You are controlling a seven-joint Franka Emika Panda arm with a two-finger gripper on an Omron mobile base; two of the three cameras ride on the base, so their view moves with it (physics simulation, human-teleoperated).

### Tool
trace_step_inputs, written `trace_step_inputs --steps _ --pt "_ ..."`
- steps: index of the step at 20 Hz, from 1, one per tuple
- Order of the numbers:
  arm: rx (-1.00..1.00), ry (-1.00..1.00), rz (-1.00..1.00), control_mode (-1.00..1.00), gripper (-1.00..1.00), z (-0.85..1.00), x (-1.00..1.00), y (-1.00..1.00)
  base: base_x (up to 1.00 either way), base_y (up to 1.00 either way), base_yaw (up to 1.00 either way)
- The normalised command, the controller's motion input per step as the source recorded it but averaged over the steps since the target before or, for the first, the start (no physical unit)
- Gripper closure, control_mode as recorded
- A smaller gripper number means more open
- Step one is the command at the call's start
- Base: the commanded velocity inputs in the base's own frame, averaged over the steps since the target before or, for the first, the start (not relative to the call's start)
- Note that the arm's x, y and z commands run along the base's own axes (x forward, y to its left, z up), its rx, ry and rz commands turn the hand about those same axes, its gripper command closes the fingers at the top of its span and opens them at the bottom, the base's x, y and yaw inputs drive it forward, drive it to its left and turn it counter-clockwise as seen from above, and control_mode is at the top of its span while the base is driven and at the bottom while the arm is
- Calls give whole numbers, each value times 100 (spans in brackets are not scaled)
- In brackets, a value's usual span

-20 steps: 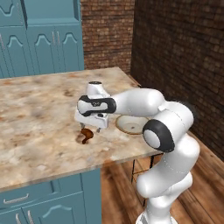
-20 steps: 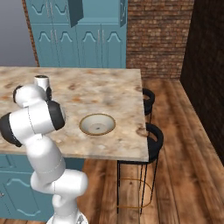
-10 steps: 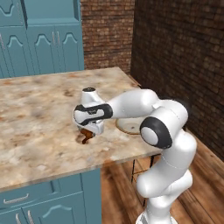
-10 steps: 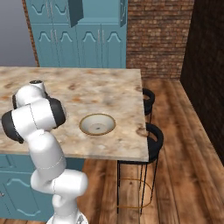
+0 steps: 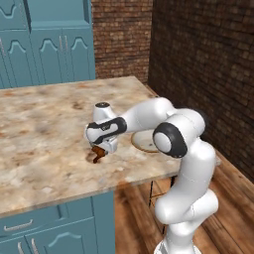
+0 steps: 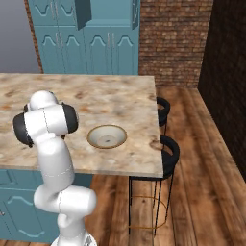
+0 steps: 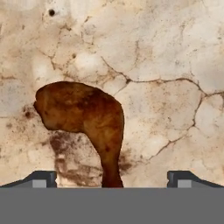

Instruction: Retrieve the bowl from the cabinet, then place the raw meat into the bowl to avoid contamination.

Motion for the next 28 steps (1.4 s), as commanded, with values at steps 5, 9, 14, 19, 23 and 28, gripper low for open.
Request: trace_step_inputs --steps 5,9,14,19,23,28 --pt "0 0 0 -100 -100 -21 31 1 0 0 0" --pt "0 2 -1 -100 -100 -19 9 2 0 0 0" --pt "0 7 -3 -100 -100 -21 -8 -4 0 0 0" --pt "0 8 -3 -100 -100 -23 -8 -10 0 0 0" --pt "0 4 -2 -100 -100 -30 -4 -4 0 0 0" --pt "1 0 0 -100 100 -31 -1 1 0 0 0"
